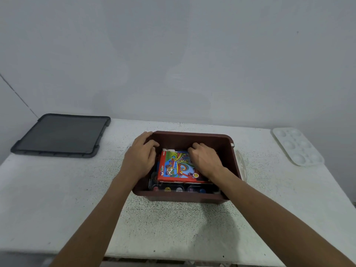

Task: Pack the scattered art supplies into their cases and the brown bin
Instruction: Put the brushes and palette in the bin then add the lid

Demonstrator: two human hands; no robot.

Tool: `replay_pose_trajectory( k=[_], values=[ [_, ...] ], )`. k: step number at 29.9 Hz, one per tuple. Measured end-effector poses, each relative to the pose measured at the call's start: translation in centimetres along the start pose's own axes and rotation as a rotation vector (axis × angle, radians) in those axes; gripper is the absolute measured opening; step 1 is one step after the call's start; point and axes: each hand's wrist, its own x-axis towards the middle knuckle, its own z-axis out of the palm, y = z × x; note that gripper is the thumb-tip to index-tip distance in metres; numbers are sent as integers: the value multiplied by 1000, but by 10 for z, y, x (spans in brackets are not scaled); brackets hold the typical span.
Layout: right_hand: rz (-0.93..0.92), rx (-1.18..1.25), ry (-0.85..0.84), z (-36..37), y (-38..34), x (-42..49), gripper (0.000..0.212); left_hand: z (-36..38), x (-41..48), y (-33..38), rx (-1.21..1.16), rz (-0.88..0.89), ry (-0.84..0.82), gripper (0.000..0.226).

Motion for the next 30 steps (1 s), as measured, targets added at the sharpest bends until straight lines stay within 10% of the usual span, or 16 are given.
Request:
replay_pose_trajectory(
  k=[9, 30],
  values=[
    [195, 327, 197, -22, 23, -16, 22, 3, 4, 16, 202, 41, -20, 30],
    [738, 579, 364, -74, 250, -147, 19, 116, 87, 288, -620, 47, -294, 21]
  ],
)
